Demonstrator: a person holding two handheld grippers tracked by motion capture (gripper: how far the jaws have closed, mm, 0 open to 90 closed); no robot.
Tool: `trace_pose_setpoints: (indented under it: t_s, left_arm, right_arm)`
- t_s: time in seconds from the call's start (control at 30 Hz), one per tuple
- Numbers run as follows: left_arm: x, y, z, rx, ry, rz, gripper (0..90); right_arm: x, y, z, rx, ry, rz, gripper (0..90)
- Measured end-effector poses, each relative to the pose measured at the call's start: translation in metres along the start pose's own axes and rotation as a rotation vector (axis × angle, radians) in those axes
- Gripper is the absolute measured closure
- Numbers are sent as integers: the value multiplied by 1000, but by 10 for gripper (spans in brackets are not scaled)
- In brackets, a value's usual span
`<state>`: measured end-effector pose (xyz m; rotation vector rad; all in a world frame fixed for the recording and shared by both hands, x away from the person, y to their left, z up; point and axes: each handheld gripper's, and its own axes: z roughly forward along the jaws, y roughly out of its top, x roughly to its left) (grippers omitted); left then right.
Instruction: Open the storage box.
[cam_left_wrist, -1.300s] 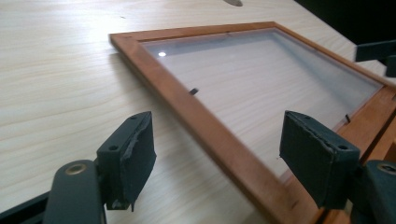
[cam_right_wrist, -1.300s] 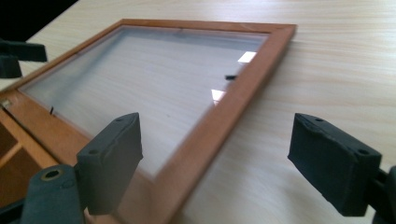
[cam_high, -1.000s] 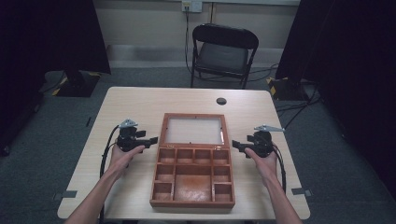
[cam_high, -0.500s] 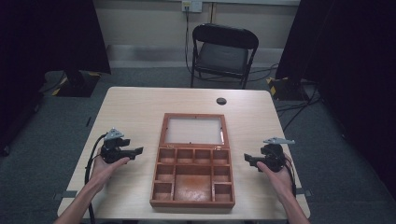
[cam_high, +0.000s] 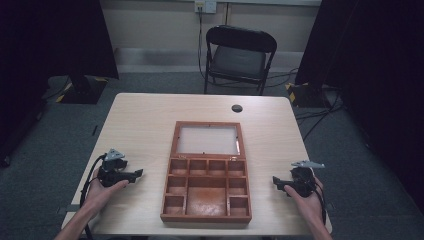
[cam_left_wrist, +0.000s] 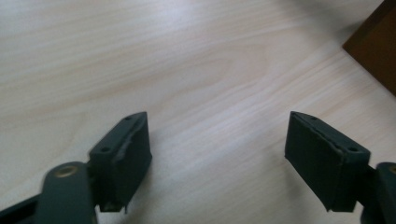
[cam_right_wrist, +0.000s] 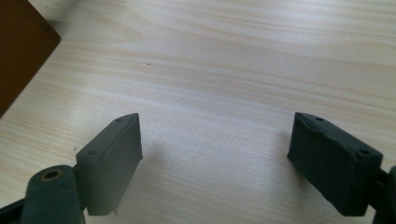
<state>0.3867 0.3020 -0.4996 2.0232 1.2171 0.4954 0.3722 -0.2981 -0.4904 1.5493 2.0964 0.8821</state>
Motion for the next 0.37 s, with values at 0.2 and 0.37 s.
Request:
trace_pose_setpoints:
  t_s: [0.2, 0.37]
  left_arm:
    - [-5, -2, 1, -9, 40, 13, 191]
    - [-5, -2, 1, -9, 44, 11, 190]
  right_arm:
    - [7, -9, 6, -64, -64, -33, 97]
    - [8, -9, 6, -63, -70, -28, 92]
